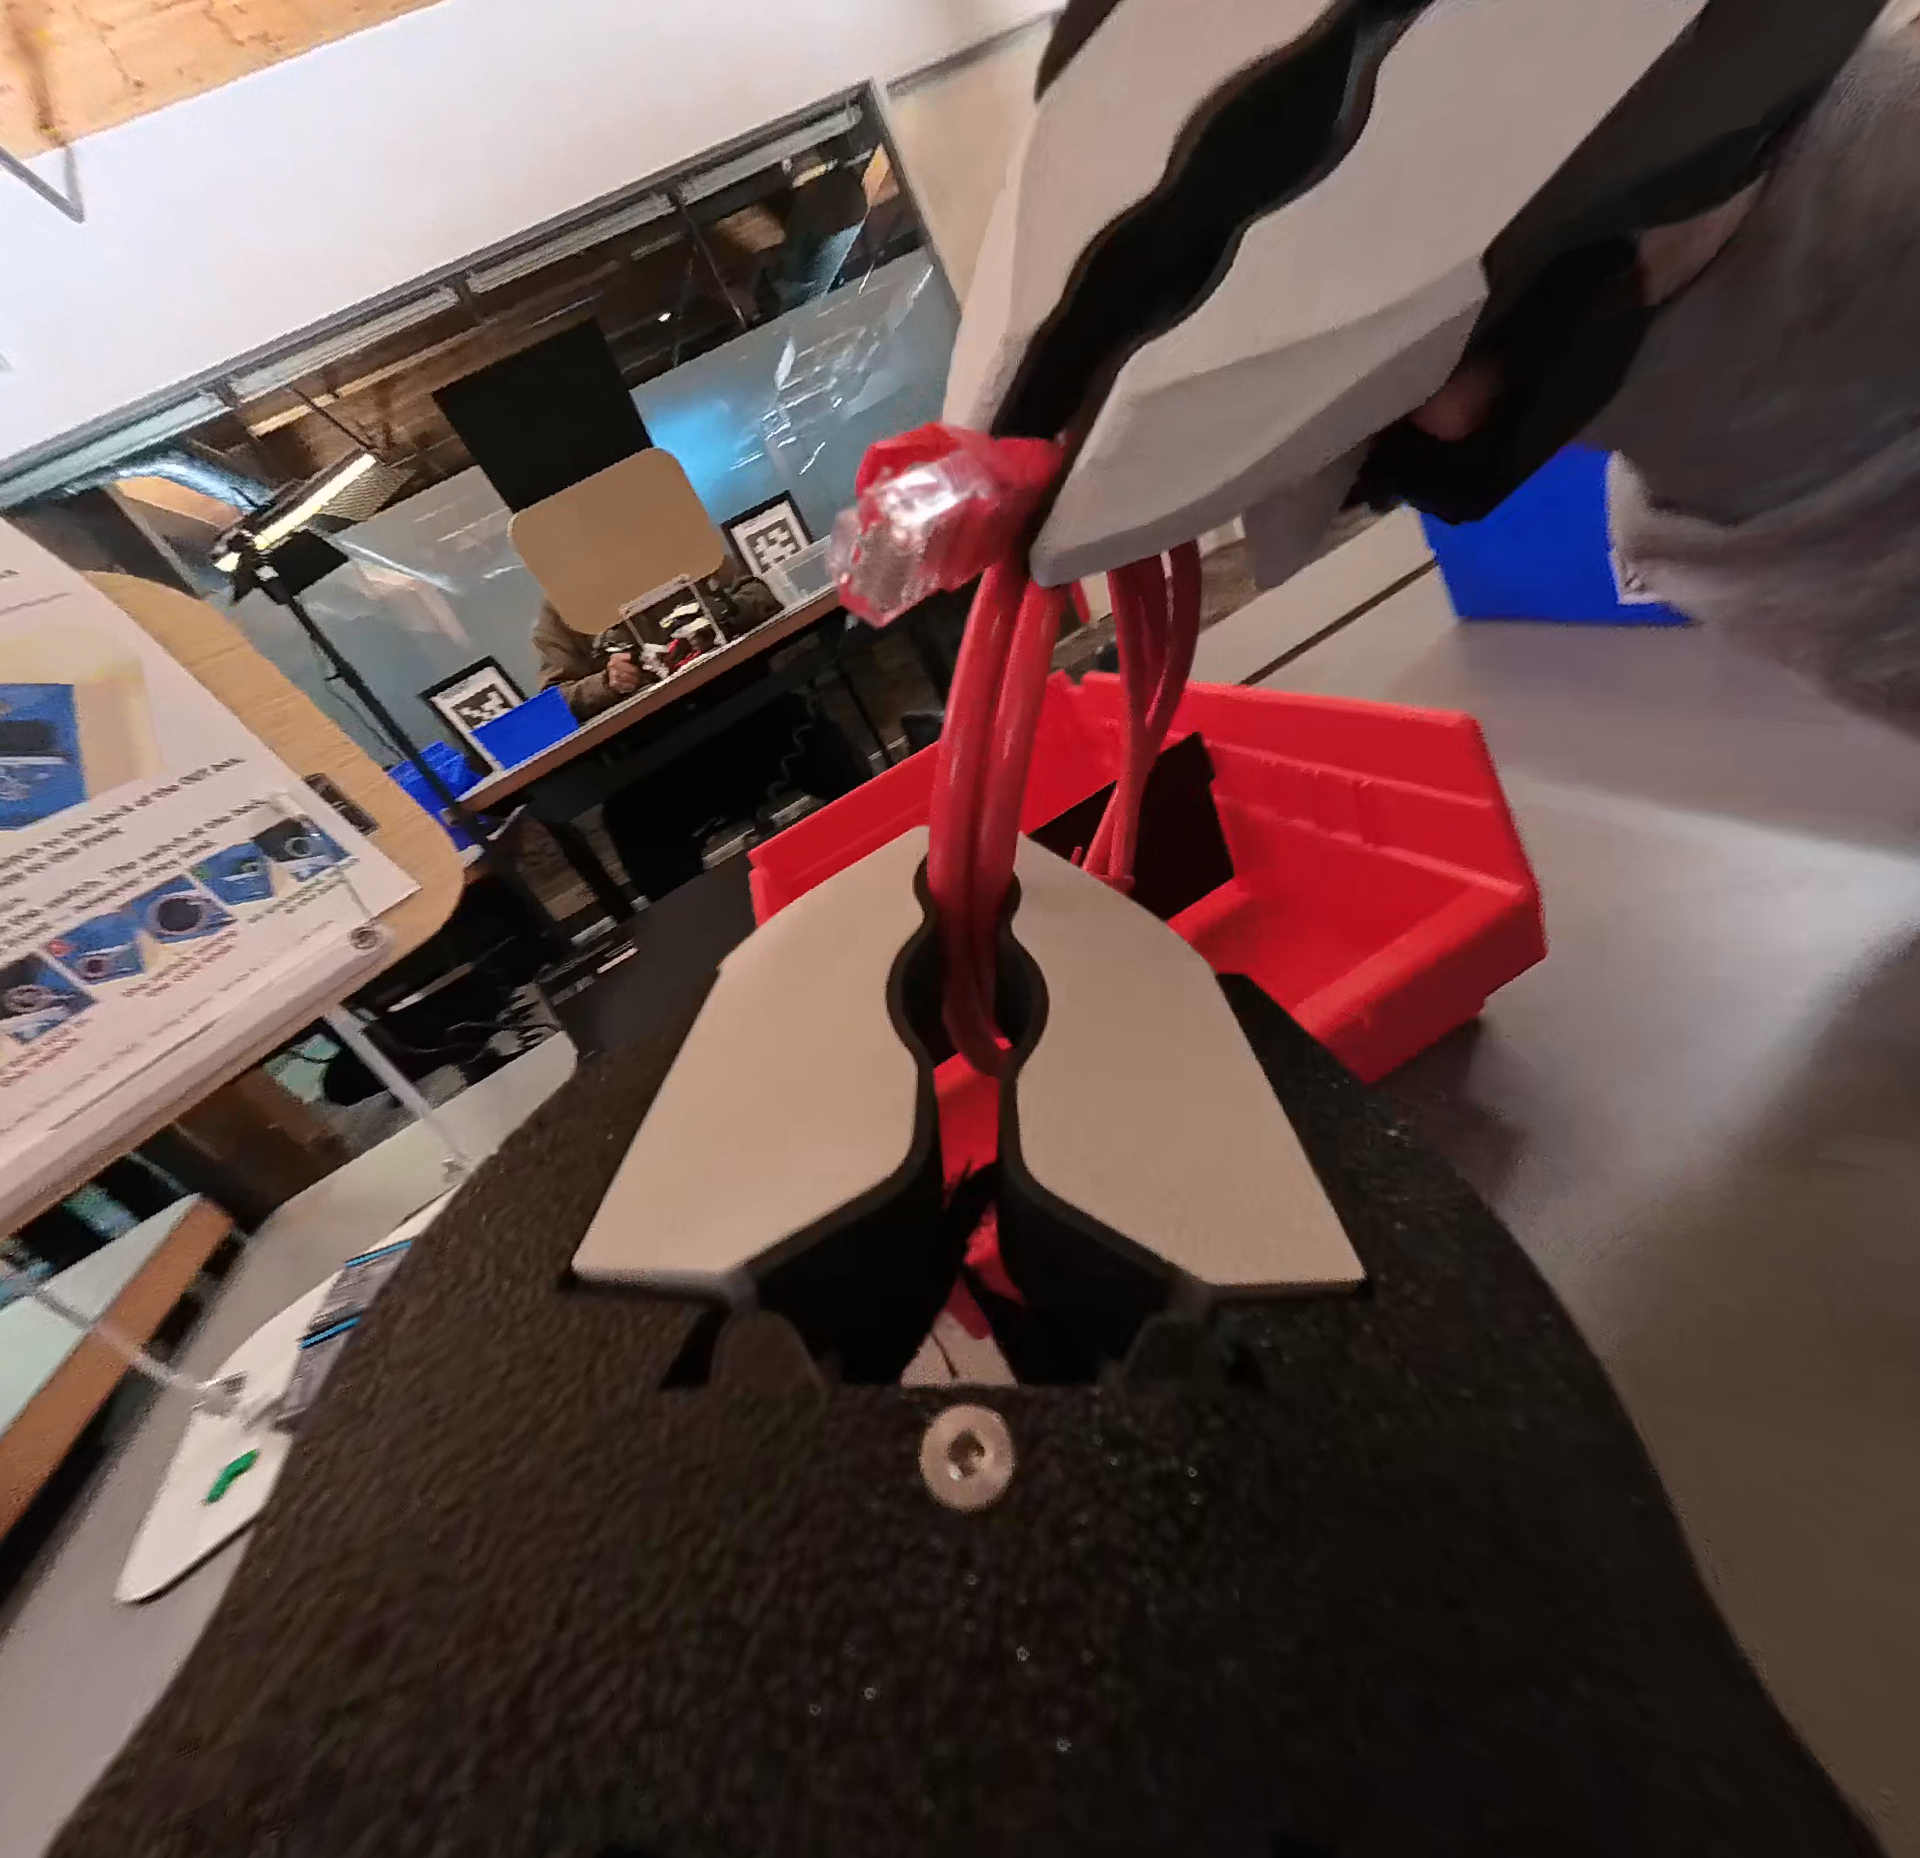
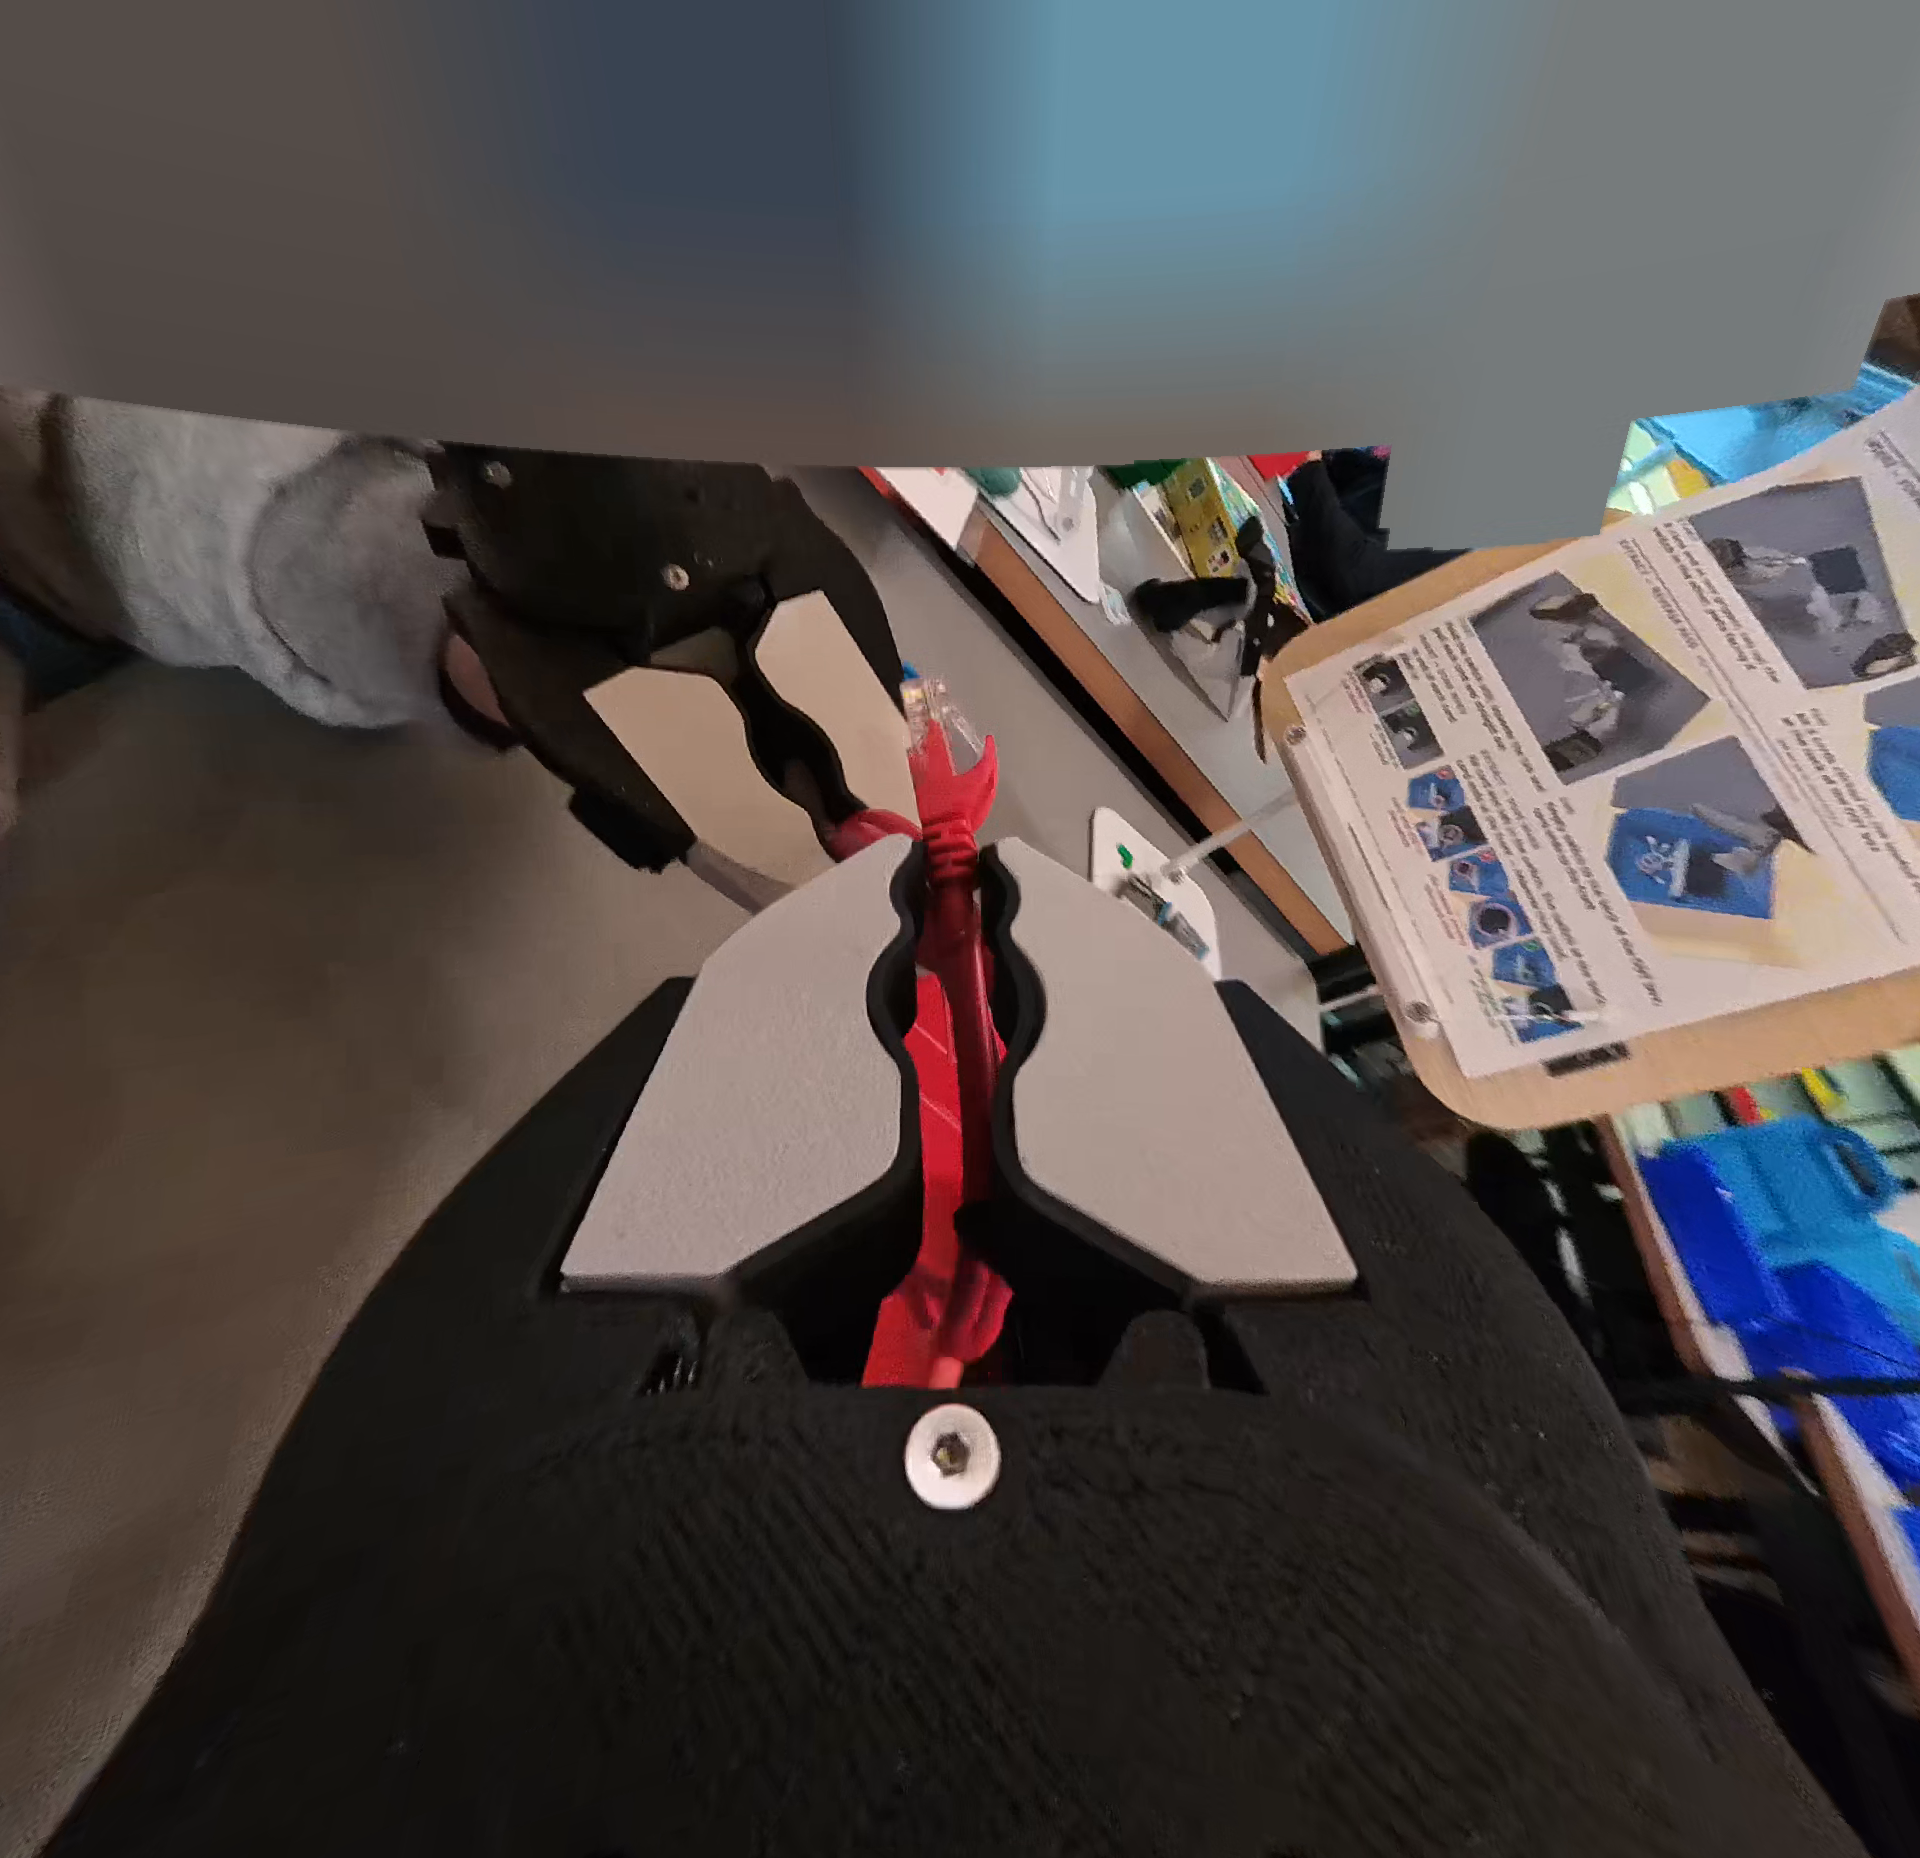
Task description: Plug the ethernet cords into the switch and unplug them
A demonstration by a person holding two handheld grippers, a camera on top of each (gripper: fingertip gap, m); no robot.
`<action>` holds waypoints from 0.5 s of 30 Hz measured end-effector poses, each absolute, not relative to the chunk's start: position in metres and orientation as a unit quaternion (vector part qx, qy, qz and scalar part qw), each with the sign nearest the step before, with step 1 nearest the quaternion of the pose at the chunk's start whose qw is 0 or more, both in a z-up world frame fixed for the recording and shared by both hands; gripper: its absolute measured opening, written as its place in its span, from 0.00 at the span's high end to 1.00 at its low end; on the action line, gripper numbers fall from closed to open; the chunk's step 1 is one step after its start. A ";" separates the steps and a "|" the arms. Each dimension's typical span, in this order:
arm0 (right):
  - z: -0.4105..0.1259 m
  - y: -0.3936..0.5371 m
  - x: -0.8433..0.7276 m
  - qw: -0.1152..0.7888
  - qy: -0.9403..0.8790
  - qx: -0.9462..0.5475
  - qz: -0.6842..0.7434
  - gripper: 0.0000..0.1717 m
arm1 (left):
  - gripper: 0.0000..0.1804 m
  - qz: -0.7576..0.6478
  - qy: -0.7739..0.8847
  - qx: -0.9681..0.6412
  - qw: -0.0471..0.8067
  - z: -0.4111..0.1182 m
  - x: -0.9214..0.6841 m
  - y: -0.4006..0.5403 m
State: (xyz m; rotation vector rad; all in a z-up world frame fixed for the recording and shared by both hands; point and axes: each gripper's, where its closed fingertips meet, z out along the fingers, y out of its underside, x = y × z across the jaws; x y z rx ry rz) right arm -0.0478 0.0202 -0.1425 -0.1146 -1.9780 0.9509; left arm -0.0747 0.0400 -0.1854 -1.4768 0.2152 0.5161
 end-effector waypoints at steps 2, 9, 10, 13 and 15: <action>-0.144 0.021 -0.048 0.468 -0.807 -0.044 0.358 0.95 | 0.97 0.251 0.103 -0.667 0.694 -0.187 -0.077 0.040; -0.146 0.023 -0.049 0.462 -0.810 -0.057 0.358 0.95 | 0.98 0.258 0.122 -0.662 0.694 -0.186 -0.071 0.040; -0.145 0.022 -0.048 0.453 -0.808 -0.062 0.371 0.95 | 0.98 0.252 0.123 -0.658 0.699 -0.184 -0.069 0.040; -0.144 0.023 -0.048 0.434 -0.808 -0.068 0.393 0.96 | 0.98 0.239 0.133 -0.649 0.710 -0.182 -0.064 0.039; -0.143 0.023 -0.046 0.436 -0.807 -0.055 0.394 0.96 | 0.97 0.214 0.138 -0.646 0.720 -0.182 -0.059 0.038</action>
